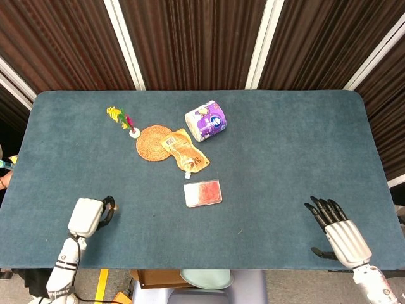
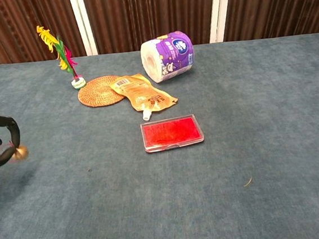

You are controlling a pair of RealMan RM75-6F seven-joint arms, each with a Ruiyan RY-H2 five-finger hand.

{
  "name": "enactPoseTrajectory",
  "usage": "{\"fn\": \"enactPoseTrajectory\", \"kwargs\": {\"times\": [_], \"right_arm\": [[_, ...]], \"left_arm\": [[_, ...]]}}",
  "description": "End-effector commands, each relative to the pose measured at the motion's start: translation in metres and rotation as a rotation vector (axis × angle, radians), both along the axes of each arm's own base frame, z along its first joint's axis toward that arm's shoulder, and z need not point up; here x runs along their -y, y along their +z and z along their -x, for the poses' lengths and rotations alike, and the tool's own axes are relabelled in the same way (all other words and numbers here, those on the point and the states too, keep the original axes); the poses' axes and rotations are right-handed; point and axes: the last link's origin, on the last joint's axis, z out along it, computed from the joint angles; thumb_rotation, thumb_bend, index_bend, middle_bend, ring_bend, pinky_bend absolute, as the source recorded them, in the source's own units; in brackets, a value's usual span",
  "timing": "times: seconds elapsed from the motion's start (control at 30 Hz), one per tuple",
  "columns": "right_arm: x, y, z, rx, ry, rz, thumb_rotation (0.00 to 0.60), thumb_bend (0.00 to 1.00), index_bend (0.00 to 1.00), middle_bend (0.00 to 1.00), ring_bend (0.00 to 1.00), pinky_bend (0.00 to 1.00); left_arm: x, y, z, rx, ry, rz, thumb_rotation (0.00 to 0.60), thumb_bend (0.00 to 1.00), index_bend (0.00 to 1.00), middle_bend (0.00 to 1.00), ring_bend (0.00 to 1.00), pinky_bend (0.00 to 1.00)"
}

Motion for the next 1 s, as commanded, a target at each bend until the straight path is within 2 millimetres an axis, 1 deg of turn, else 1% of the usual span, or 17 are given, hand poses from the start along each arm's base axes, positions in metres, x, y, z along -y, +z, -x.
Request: {"fn": "enactPoseTrajectory", "kwargs": {"times": [0.03, 0.07, 0.13, 0.23, 0.3, 0.47, 0.8, 1.0], "right_arm": [[0.002, -0.001, 0.000, -0.003, -0.004, -0.002, 0.600, 0.18, 0.00, 0.00, 0.00, 0.00], [0.002, -0.001, 0.000, -0.002, -0.003, -0.006, 0.600, 0.18, 0.00, 0.00, 0.00, 0.00], [0.000, -0.001, -0.001, 0.003, 0.004, -0.010, 0.600, 0.18, 0.00, 0.00, 0.00, 0.00], [-0.001, 0.001, -0.001, 0.006, 0.006, -0.005, 0.600, 0.18, 0.00, 0.00, 0.00, 0.00], [-0.001, 0.001, 0.000, 0.006, 0.004, -0.008, 0.600, 0.18, 0.00, 0.00, 0.00, 0.00], [-0.001, 0.002, -0.001, 0.009, 0.009, -0.006, 0.600, 0.18, 0.00, 0.00, 0.00, 0.00], [0.000, 0.000, 0.000, 0.002, 0.003, -0.011, 0.600, 0.18, 0.00, 0.00, 0.00, 0.00], [0.000, -0.001, -0.001, 0.000, 0.003, -0.015, 0.600, 0.18, 0.00, 0.00, 0.00, 0.00]], "left_arm": [[-0.006, 0.004, -0.003, -0.018, -0.013, -0.038, 0.600, 0.46, 0.80, 1.00, 1.00, 1.00], [-0.014, 0.006, 0.001, -0.021, 0.015, -0.050, 0.600, 0.46, 0.80, 1.00, 1.00, 1.00], [-0.018, 0.005, 0.006, -0.003, 0.059, -0.040, 0.600, 0.46, 0.80, 1.00, 1.00, 1.00], [-0.009, 0.003, 0.004, 0.019, 0.057, 0.000, 0.600, 0.46, 0.80, 1.00, 1.00, 1.00], [-0.005, 0.001, 0.002, 0.000, 0.032, 0.009, 0.600, 0.46, 0.80, 1.00, 1.00, 1.00], [-0.006, -0.002, 0.001, -0.006, 0.032, 0.013, 0.600, 0.45, 0.80, 1.00, 1.00, 1.00], [-0.006, -0.011, 0.009, -0.034, 0.041, 0.038, 0.600, 0.45, 0.80, 1.00, 1.00, 1.00], [-0.005, -0.016, 0.011, -0.046, 0.042, 0.055, 0.600, 0.45, 0.73, 1.00, 1.00, 1.00]]}}
